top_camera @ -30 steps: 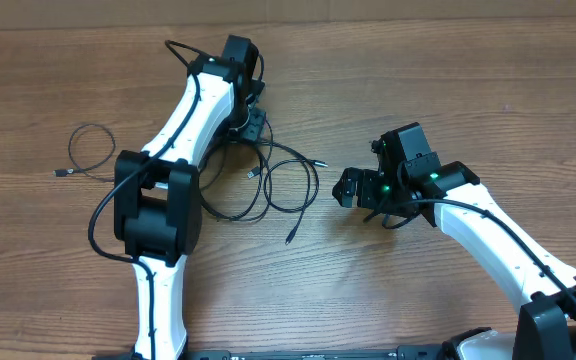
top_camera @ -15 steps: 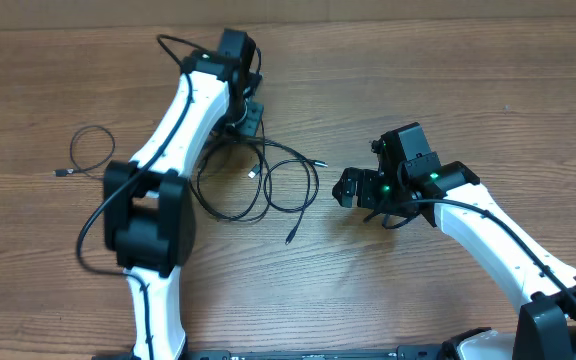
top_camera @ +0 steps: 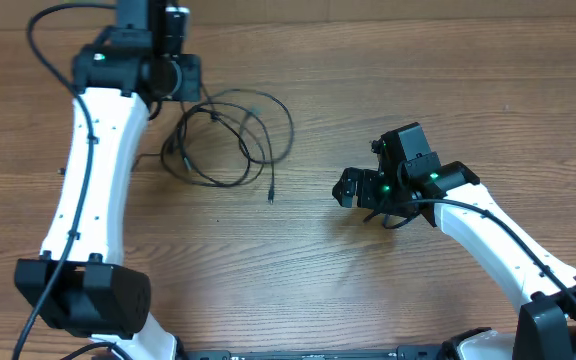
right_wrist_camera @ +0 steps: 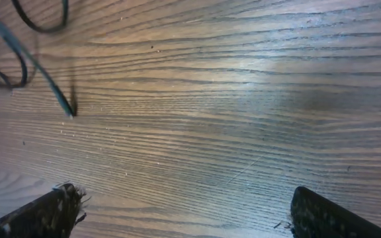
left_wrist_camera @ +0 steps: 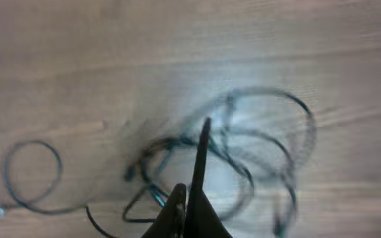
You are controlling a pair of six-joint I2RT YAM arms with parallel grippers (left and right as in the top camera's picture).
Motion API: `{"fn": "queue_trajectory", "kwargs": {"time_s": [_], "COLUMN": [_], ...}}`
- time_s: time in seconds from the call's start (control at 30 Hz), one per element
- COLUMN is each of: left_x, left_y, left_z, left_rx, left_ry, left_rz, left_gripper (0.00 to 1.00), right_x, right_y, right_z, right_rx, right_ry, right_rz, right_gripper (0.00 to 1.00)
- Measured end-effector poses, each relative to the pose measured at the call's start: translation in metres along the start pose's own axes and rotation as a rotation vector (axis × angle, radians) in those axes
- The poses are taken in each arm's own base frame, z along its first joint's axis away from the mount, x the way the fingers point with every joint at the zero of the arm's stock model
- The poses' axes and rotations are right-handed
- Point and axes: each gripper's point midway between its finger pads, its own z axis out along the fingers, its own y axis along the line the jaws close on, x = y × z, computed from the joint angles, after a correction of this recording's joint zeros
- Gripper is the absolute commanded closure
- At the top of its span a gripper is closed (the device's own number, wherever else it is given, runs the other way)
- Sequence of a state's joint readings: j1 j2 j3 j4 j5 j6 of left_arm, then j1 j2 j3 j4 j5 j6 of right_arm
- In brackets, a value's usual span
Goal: Untangle cables
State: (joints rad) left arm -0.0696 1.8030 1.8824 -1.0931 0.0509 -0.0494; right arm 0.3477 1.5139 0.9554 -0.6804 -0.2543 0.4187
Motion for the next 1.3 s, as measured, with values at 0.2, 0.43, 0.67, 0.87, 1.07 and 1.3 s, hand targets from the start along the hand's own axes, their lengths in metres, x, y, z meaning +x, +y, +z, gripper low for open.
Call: {"fn": "queue_trajectory", "kwargs": {"time_s": [0.2, 0.43, 0.67, 0.87, 1.07, 1.3], "left_x": [0.031, 0.056, 0.030, -0.007, 0.008, 0.042], "left_y": [-0.072, -0.117, -0.087, 0.009, 0.124, 0.189], "left_z": [-0.003, 0.035, 0.052, 0.016, 0.004, 0.006], "left_rx": [0.530, 0.654, 0.552, 0.418, 0.145, -0.120], "left_ry": [0.141, 0.255, 0.163, 0.008, -0.007, 0.064], "left_rz": [0.052, 0.162, 0.114, -0.157, -0.454, -0.574], "left_gripper": [0.96, 0.96, 0.96, 0.96, 0.96, 0.91], "right_x": [0.000, 0.000, 0.000, 0.000, 0.000, 0.000], "right_y": [0.000, 0.000, 0.000, 0.000, 0.000, 0.000], "right_z": [0.000, 0.000, 0.000, 0.000, 0.000, 0.000], "right_rx": [0.000, 0.000, 0.000, 0.000, 0.001, 0.000], "right_ry": [0.000, 0.000, 0.000, 0.000, 0.000, 0.000], "right_rz": [0.000, 0.000, 0.000, 0.000, 0.000, 0.000], "right_gripper": [0.00, 0.00, 0.00, 0.00, 0.00, 0.00]}}
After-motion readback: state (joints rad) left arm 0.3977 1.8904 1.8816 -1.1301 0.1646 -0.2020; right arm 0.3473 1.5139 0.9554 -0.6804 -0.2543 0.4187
